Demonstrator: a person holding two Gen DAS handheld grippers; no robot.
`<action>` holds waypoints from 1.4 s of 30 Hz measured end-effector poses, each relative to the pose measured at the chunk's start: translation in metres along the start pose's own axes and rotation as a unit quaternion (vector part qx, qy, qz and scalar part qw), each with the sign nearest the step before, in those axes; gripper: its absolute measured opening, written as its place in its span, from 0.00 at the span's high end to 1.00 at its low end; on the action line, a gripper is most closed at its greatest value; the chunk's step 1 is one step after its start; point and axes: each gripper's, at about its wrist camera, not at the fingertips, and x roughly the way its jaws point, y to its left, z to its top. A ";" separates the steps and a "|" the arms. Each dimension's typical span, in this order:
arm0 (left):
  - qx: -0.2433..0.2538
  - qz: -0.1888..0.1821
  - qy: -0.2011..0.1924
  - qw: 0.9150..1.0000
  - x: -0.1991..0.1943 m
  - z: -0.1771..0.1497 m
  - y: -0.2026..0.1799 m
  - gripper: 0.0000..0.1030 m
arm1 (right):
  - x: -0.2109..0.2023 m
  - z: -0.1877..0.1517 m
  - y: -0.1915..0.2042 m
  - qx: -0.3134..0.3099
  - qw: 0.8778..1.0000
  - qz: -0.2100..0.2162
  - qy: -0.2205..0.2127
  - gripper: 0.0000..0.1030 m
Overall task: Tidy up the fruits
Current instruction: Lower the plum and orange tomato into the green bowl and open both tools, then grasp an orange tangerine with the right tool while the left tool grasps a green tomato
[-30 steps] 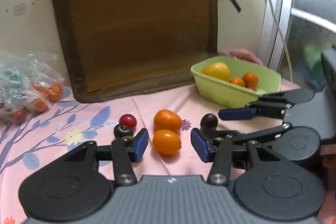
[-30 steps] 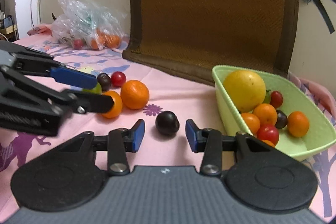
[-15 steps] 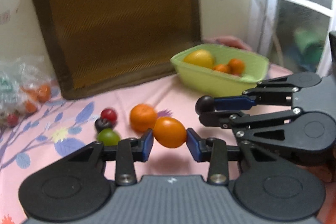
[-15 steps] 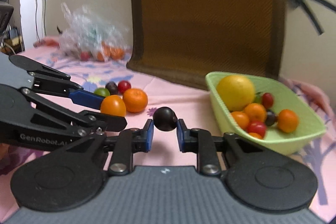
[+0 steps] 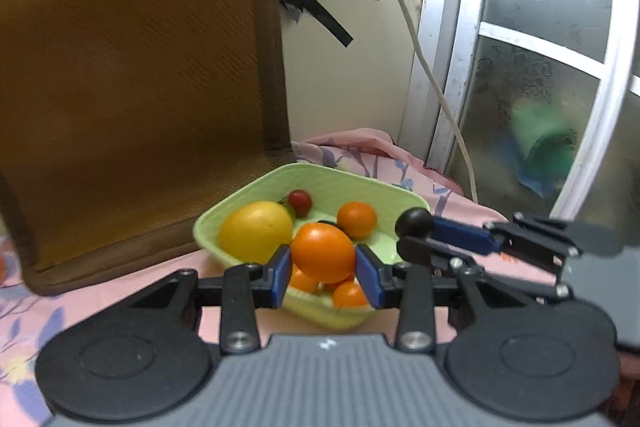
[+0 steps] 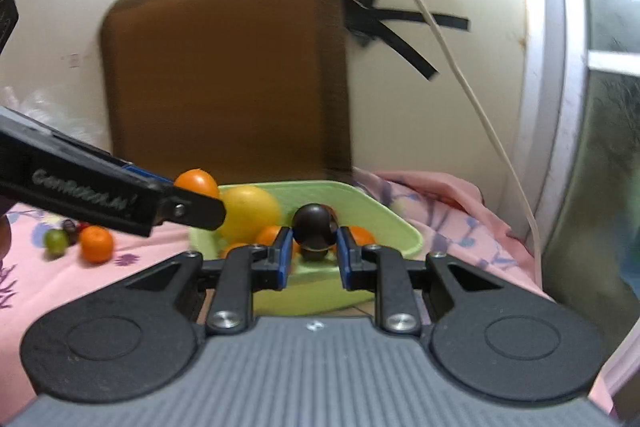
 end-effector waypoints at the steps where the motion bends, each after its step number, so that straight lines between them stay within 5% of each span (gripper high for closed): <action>1: -0.001 0.000 0.002 1.000 0.007 0.002 -0.002 0.66 | 0.004 0.000 -0.002 0.004 1.000 0.001 0.004 0.74; 9: -0.018 0.004 0.018 1.000 0.037 -0.001 -0.012 0.61 | 0.019 -0.003 -0.001 -0.004 1.000 -0.013 0.013 0.72; 11: -0.028 0.010 0.015 0.999 0.040 -0.002 -0.011 0.44 | 0.016 -0.003 -0.001 -0.009 1.000 -0.023 0.009 0.61; 14: -0.036 0.012 0.007 0.999 0.035 0.000 -0.010 0.44 | 0.013 -0.005 -0.005 -0.002 0.999 -0.032 -0.002 0.53; 20: -0.039 0.032 -0.051 0.997 -0.023 -0.008 -0.003 0.40 | -0.001 -0.005 -0.013 0.027 0.998 -0.041 -0.025 0.53; 28: -0.036 0.109 -0.070 0.991 -0.107 -0.078 0.019 0.35 | -0.020 -0.002 -0.014 0.063 0.995 -0.049 -0.066 0.53; 36: -0.069 0.203 -0.045 0.976 -0.153 -0.138 0.063 0.35 | -0.041 -0.009 0.037 0.087 0.992 0.094 0.008 0.52; 42: -0.114 0.213 -0.038 0.970 -0.155 -0.156 0.086 0.35 | -0.034 -0.011 0.091 0.051 0.982 0.172 0.065 0.52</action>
